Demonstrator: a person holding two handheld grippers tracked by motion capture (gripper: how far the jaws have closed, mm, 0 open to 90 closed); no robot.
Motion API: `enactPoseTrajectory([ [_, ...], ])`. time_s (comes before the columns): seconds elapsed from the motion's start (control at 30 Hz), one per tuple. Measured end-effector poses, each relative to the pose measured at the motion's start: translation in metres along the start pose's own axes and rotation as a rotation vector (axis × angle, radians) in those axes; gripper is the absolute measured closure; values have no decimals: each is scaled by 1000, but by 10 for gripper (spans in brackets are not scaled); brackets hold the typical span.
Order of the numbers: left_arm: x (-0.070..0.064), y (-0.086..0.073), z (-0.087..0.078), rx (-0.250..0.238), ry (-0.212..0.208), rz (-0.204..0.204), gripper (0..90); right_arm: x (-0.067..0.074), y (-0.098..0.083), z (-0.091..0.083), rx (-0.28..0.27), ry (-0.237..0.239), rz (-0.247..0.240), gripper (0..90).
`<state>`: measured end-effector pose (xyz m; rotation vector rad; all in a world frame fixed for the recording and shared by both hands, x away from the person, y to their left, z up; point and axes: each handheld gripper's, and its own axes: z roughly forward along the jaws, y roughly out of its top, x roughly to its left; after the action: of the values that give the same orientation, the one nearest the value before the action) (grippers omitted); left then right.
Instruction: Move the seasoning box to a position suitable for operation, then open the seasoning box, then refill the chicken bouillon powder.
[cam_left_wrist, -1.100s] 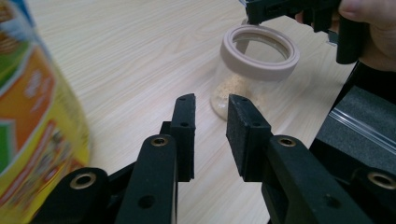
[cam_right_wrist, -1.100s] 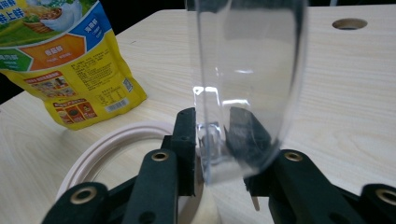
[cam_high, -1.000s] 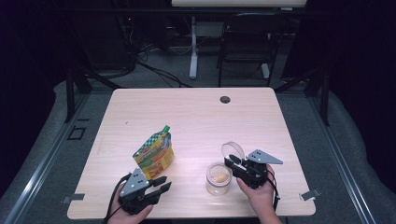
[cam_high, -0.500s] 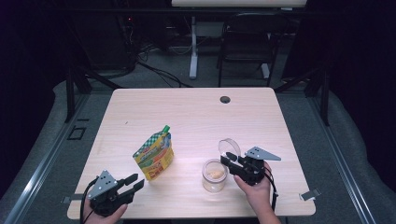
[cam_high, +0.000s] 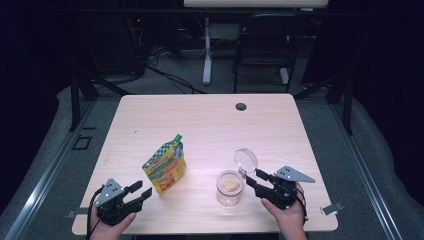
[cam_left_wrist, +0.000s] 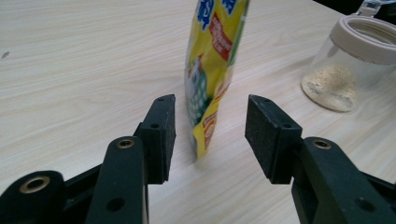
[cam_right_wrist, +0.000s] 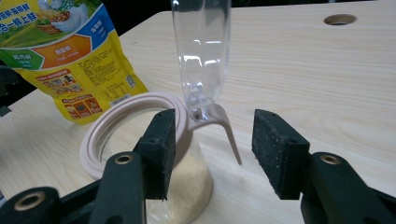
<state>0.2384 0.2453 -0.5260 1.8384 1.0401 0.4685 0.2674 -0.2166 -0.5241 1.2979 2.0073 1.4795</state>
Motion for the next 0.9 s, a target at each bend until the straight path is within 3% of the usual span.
enactPoseTrajectory([
  [0.23, 5, -3, 6, -4, 6, -8, 503, -1, -11, -33, -10, -33, 18, 497],
  [0.33, 7, -3, 7, -2, 13, -16, 499, -2, -15, -42, -12, -22, 25, 497],
  [0.63, 8, 0, 16, -15, 22, -51, 460, -7, -17, -30, 10, -11, 36, 497],
  [0.9, 2, 6, 34, 3, 0, -40, 481, -8, -16, -24, 19, 1, 33, 497],
])
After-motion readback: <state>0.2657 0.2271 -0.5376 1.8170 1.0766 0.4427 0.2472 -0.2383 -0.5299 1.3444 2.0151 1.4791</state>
